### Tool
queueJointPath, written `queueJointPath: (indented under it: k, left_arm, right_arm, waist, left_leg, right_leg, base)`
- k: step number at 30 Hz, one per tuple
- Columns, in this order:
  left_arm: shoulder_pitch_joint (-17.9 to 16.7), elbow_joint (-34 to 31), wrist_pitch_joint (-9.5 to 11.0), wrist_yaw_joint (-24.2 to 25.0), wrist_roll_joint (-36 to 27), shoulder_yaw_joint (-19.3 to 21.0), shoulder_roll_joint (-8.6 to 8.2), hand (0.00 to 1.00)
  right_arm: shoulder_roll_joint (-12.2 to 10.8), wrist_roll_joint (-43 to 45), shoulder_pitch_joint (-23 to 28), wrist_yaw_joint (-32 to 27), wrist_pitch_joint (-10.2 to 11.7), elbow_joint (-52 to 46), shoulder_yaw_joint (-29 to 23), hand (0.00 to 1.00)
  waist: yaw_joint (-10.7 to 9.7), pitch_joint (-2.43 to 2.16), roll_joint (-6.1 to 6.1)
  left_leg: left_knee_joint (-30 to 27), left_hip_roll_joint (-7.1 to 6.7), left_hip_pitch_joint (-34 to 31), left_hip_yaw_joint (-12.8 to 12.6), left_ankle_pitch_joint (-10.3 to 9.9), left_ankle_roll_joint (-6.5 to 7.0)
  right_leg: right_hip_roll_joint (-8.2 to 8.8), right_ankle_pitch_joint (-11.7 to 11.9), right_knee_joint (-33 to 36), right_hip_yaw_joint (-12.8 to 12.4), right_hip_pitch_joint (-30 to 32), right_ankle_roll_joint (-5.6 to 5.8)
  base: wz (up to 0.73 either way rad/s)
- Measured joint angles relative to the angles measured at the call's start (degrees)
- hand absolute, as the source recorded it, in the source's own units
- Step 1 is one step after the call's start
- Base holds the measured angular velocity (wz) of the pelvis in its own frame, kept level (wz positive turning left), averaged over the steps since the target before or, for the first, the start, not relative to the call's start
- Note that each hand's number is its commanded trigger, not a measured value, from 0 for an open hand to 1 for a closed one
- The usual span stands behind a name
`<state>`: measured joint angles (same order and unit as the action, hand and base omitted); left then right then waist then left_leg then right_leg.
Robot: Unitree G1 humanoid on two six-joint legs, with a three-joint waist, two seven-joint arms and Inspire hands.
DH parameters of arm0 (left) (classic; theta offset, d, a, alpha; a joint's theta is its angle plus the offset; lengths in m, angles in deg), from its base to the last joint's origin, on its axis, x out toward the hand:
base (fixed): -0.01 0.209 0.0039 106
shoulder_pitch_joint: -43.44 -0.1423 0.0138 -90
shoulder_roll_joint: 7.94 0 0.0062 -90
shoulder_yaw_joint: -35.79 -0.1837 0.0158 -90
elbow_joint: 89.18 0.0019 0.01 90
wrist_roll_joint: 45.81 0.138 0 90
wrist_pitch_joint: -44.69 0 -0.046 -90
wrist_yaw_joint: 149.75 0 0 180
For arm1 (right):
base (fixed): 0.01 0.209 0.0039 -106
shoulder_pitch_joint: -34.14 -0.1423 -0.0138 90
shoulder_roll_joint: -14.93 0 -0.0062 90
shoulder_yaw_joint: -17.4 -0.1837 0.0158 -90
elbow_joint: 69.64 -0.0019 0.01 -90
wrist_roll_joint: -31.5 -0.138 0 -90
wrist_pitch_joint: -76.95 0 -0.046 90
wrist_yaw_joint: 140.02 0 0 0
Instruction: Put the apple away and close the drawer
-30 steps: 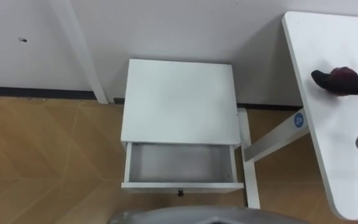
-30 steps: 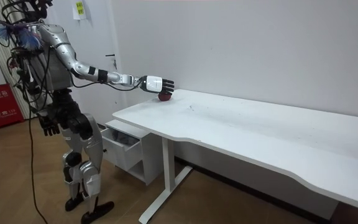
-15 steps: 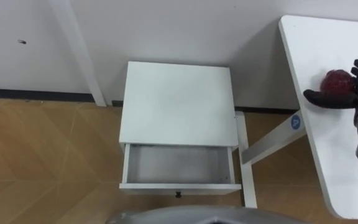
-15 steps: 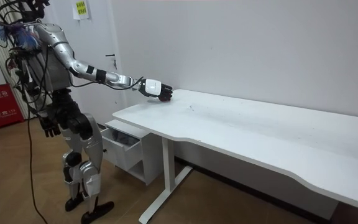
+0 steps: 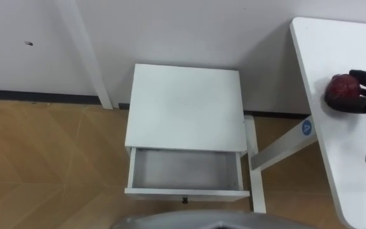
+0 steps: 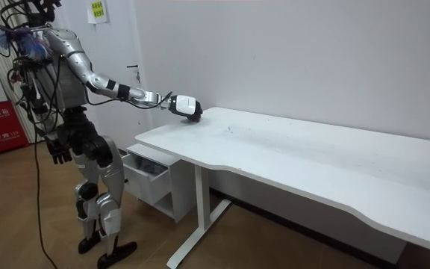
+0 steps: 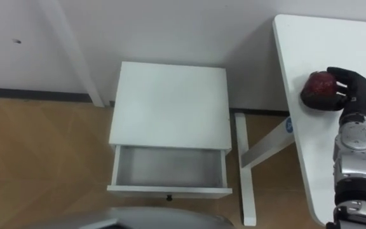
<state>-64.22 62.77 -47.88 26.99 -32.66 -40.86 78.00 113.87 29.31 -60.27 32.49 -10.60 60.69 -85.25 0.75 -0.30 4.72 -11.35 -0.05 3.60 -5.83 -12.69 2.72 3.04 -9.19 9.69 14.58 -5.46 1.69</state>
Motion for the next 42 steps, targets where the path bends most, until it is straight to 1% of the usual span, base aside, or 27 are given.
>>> queueJointPath:
  k: [7,16,18,21,23,24,26,27,30,32,33,35,39,41,42]
  left_arm:
    - [0.0,0.0,0.0,0.0,0.0,0.0,0.00,0.00]
    - [0.2,-0.1,0.0,0.2,0.0,0.0,0.00,0.00]
    - [0.4,0.0,0.0,0.5,0.0,-0.1,0.00,0.00]
    - [0.7,0.8,0.0,0.5,-0.1,-0.4,0.01,0.00]
    - [1.3,1.3,0.1,0.0,-0.1,-2.8,0.17,0.00]
    - [1.6,1.6,0.1,0.0,-0.1,-3.4,0.16,0.00]
    - [2.6,2.0,0.1,0.0,0.0,-4.9,-0.01,0.00]
    - [2.8,2.0,0.1,0.0,0.0,-4.9,-0.02,0.00]
    - [3.4,2.0,0.2,-0.1,1.1,-5.5,0.01,0.00]
    - [4.7,2.0,0.2,0.0,1.5,-6.9,0.15,0.00]
    - [4.9,2.0,0.2,0.0,1.5,-7.2,0.16,0.00]
    - [5.0,2.1,0.2,0.0,1.3,-9.2,0.19,0.00]
    - [4.9,2.1,0.2,0.0,1.1,-10.6,0.04,0.00]
    - [4.9,2.2,0.2,0.1,1.1,-11.3,0.04,0.00]
    - [5.0,2.2,0.3,0.1,1.1,-11.3,0.04,0.00]
  right_arm:
    - [0.0,0.0,0.0,-0.7,0.7,1.2,0.0,1.00]
    - [0.0,0.5,0.0,-1.1,0.7,1.2,0.1,1.00]
    - [0.0,1.8,-0.1,-1.0,0.5,0.0,0.4,1.00]
    - [0.0,4.7,-0.1,-1.0,0.4,-4.7,3.6,1.00]
    - [-0.1,6.0,0.1,-0.5,0.4,-9.2,7.8,1.00]
    - [-0.1,6.1,0.1,0.0,0.5,-10.3,8.9,1.00]
    - [-0.6,8.7,0.7,3.0,0.5,-15.0,12.2,1.00]
    - [-0.7,9.5,1.1,3.7,0.5,-16.4,12.7,1.00]
    - [-2.0,13.3,1.4,6.2,0.5,-21.1,15.6,1.00]
    - [-2.7,14.3,1.4,8.0,0.6,-23.3,17.6,1.00]
    - [-3.0,14.5,1.4,8.3,0.6,-23.6,18.2,1.00]
    - [-4.9,15.8,1.4,10.4,0.6,-25.3,19.9,1.00]
    - [-6.5,15.9,1.5,13.3,0.6,-27.4,23.0,1.00]
    - [-7.0,18.0,2.2,15.2,0.6,-27.7,25.6,1.00]
    - [-7.2,18.9,2.5,15.8,0.6,-27.6,26.0,1.00]
  waist:
    - [0.3,0.01,0.01]
    - [1.0,0.08,0.14]
    - [1.3,0.17,0.00]
    - [1.2,0.41,-0.41]
    - [1.3,0.55,-0.55]
    - [1.4,0.58,-0.59]
    - [2.2,0.58,-0.60]
    - [2.6,0.58,-0.60]
    - [3.8,0.55,-0.79]
    - [4.5,0.52,-0.87]
    - [4.5,0.52,-0.87]
    - [4.5,0.53,-0.96]
    - [4.7,0.57,-1.06]
    - [4.7,0.49,-0.97]
    - [4.7,0.48,-0.97]
  left_leg:
    - [0.0,-0.06,0.0,0.1,0.0,0.00]
    - [0.0,-0.09,-0.1,0.1,0.0,0.00]
    - [0.1,-0.08,-0.1,0.0,0.0,0.00]
    - [0.1,-0.10,-0.1,-0.1,0.0,-0.01]
    - [0.2,-0.08,-0.2,-0.1,0.0,-0.03]
    - [0.2,-0.08,-0.2,-0.1,0.0,-0.03]
    - [0.1,-0.08,-0.6,-0.1,0.0,-0.03]
    - [0.1,-0.08,-0.7,-0.1,0.0,-0.03]
    - [0.1,-0.06,-0.9,0.0,0.0,-0.03]
    - [0.0,-0.10,-0.9,0.5,0.0,-0.03]
    - [-0.1,-0.13,-0.9,0.7,0.0,-0.03]
    - [-0.1,-0.15,-0.9,1.3,0.1,-0.04]
    - [0.0,-0.18,-1.0,1.3,0.1,-0.04]
    - [0.0,-0.29,-1.0,1.3,0.1,-0.04]
    - [0.0,-0.29,-1.0,1.3,0.1,-0.04]
  right_leg:
    - [0.03,0.0,0.0,0.0,-0.1,0.00]
    - [0.05,0.0,0.0,-0.1,-0.1,0.00]
    - [0.02,0.0,0.0,-0.3,0.1,0.00]
    - [0.01,0.0,0.1,-0.6,0.3,0.00]
    - [0.00,0.0,0.1,-0.4,0.3,0.00]
    - [0.00,0.0,0.1,-0.4,0.4,0.00]
    - [-0.03,0.0,0.0,-0.5,0.7,0.00]
    - [-0.03,0.0,0.0,-0.5,0.8,0.00]
    - [-0.02,0.0,-0.1,-0.4,0.9,0.00]
    - [0.03,0.0,-0.1,-0.3,0.9,0.00]
    - [0.03,0.0,-0.1,-0.3,0.8,0.00]
    - [0.00,0.0,-0.2,-0.4,0.7,0.00]
    - [0.01,0.0,-0.6,-0.4,0.6,0.00]
    - [0.02,0.0,-1.1,-0.3,0.5,0.00]
    - [0.02,0.0,-1.1,-0.3,0.4,0.00]
  base:
    - [0.00]
    - [0.00]
    - [-0.06]
    - [-0.04]
    - [0.04]
    - [0.04]
    - [0.00]
    - [0.00]
    - [0.04]
    - [0.12]
    - [0.21]
    - [0.11]
    - [0.00]
    - [0.00]
    - [0.00]
